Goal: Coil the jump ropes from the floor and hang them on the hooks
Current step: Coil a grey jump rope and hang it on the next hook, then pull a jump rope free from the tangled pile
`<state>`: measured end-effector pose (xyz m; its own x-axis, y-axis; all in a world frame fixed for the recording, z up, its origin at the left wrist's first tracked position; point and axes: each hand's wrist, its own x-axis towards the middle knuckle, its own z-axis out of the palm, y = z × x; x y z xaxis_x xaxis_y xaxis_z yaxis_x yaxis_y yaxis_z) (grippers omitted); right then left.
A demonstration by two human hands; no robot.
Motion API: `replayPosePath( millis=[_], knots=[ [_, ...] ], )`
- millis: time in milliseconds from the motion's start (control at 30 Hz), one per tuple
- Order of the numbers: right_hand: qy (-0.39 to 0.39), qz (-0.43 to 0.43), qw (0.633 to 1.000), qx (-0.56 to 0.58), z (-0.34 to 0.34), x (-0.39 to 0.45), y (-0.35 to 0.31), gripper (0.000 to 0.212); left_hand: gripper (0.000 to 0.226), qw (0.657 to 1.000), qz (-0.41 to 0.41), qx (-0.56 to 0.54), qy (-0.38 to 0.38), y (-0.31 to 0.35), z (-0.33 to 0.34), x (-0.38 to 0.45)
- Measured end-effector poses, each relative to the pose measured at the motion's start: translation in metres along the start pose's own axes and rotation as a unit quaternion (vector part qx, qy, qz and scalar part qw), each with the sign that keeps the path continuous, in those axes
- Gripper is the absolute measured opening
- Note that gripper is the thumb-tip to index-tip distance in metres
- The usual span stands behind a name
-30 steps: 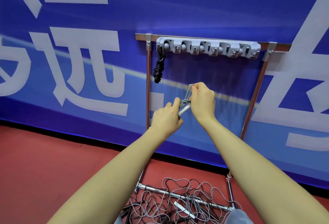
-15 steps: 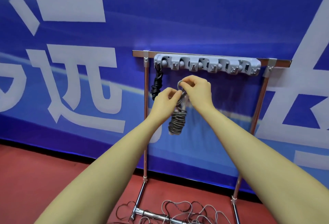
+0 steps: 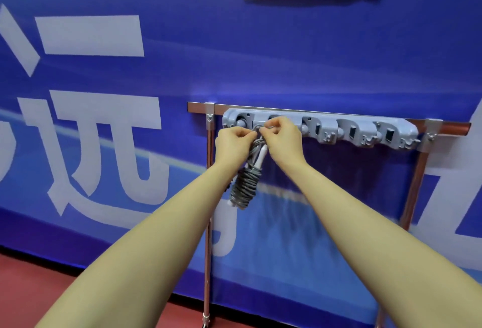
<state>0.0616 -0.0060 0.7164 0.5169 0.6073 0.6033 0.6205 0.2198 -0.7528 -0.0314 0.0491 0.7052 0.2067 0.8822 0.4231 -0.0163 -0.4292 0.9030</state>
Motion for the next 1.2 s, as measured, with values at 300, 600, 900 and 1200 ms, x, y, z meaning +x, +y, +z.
replayPosePath(
  millis=[300,600,900,1200],
  knots=[
    [0.06,0.021,0.998,-0.012,0.03,0.018,0.026,0.008,0.014,0.996,-0.003,0.086,0.005,-0.019,0.014,0.035],
    [0.06,0.0,0.995,-0.082,0.032,-0.018,0.046,0.013,0.029,0.983,0.06,0.174,-0.009,-0.037,0.0,-0.006],
    [-0.05,0.124,0.987,-0.084,0.042,-0.127,0.111,0.018,0.011,0.979,-0.044,0.182,-0.086,-0.127,-0.022,-0.097],
    [-0.151,0.233,0.955,-0.11,0.084,-0.233,0.23,0.02,0.013,0.939,-0.204,0.207,-0.185,-0.278,-0.023,-0.172]
  ],
)
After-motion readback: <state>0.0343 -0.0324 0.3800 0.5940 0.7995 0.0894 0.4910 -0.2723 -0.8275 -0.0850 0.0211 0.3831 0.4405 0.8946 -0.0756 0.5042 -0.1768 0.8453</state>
